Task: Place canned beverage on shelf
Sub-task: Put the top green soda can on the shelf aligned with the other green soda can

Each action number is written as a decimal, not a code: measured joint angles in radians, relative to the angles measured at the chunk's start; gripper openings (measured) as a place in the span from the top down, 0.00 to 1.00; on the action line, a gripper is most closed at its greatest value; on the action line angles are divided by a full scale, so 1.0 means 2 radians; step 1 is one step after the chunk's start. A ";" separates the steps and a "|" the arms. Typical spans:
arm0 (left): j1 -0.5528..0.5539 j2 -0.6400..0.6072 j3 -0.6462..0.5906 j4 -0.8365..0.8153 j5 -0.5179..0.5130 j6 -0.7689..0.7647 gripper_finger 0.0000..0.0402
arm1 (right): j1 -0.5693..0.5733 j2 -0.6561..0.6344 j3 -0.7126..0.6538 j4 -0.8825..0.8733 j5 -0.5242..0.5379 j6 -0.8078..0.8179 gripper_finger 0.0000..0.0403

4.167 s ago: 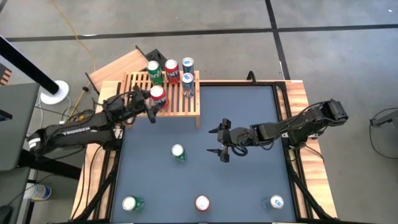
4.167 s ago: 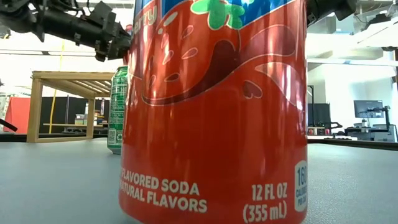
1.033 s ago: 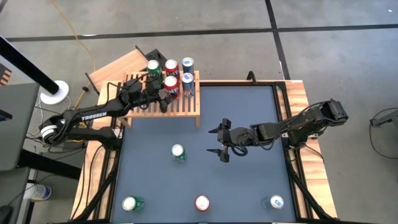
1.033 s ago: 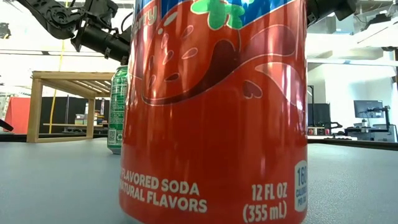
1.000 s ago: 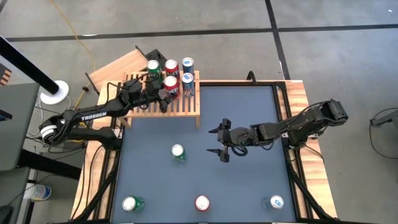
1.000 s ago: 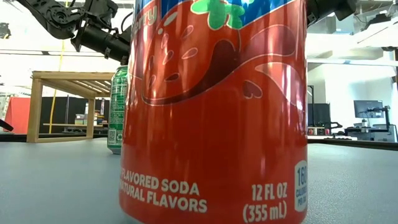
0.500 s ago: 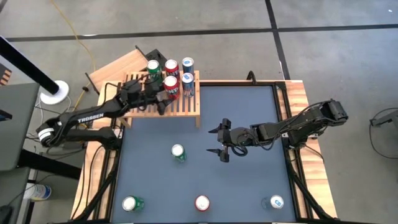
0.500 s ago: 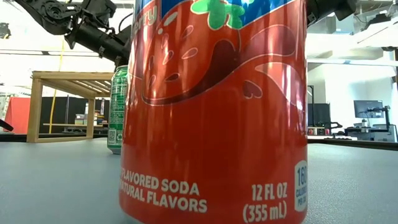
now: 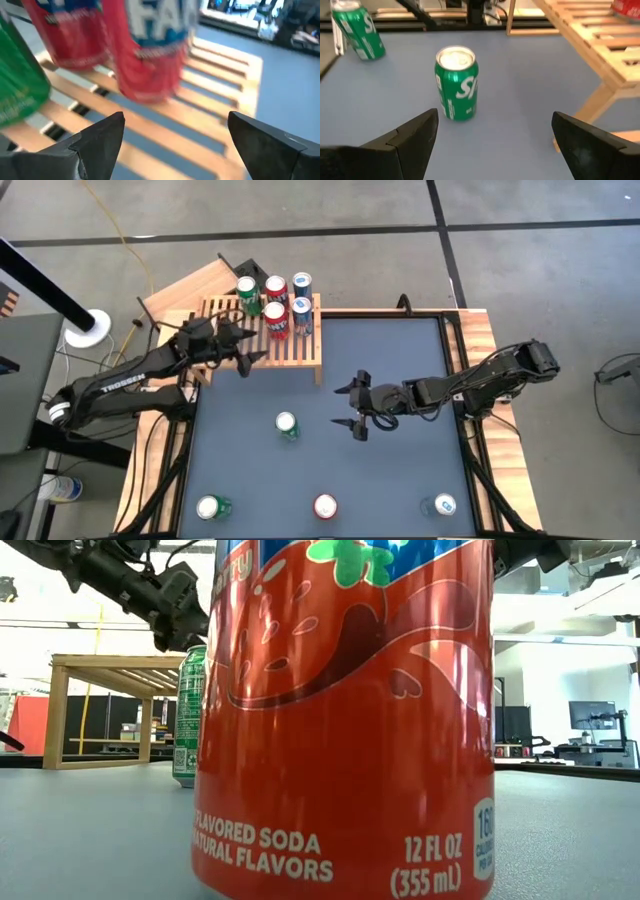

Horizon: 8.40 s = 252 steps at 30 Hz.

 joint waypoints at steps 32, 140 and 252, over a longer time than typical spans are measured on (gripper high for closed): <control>-0.508 -0.022 0.000 -0.082 -0.183 -0.193 0.15 | 0.031 0.000 0.014 0.067 -0.030 0.004 0.06; -0.392 0.243 0.066 0.031 0.092 0.050 0.17 | 0.039 0.000 0.014 0.041 -0.028 -0.008 0.06; -0.444 0.421 0.343 -0.505 -0.010 0.183 0.19 | 0.058 0.000 0.014 0.020 -0.037 -0.034 0.06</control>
